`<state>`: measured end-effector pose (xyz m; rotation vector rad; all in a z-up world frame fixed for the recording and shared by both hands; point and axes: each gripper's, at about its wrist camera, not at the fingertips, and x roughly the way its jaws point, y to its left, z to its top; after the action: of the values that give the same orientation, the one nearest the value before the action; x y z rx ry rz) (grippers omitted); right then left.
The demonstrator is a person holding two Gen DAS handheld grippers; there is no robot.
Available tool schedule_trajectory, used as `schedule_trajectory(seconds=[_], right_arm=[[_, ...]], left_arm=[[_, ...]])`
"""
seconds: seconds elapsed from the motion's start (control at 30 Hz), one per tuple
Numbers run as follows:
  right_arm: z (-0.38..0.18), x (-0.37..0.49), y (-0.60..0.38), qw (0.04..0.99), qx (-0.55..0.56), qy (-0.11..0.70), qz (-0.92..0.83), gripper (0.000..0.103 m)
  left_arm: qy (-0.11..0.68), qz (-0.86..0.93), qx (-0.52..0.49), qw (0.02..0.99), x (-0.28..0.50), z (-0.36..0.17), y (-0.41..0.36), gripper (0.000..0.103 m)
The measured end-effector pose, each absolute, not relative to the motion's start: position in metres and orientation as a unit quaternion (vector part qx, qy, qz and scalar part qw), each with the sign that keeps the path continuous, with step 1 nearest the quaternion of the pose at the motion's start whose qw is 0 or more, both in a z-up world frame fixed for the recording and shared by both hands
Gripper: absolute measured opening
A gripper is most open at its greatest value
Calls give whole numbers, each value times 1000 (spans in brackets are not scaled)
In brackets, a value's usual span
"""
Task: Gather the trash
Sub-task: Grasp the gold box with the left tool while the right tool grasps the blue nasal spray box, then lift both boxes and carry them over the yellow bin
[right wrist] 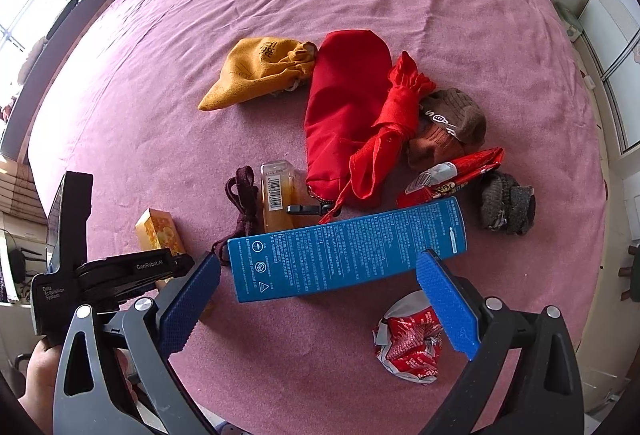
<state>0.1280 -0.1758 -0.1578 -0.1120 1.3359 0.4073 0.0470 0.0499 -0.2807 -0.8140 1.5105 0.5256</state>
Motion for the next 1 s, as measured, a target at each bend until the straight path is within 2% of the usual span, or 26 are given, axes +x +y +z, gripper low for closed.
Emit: schedule_trajectory(seconds=[0.2,0.43,0.63,0.77,1.0], right_arm=[[-164,127,-187,754,-15,636,164,94],[-191,132,-210,708,107,692,94,94],[-210,142,-225,656,230,718,26,94],[-225,144,-232,623,283,729,-18,94],[-255,148,-225,580,294,759,-35,93]], left_arm=[[658,183,-305,664,86,-263,35,37],[650,122,-197,724,137,-229,8,37],[656,79,-154,734,173,-217,-3,37],[661,51,-136,736,168,-214,-7,37],[671,17,-125,731,169,-215,-15,37]])
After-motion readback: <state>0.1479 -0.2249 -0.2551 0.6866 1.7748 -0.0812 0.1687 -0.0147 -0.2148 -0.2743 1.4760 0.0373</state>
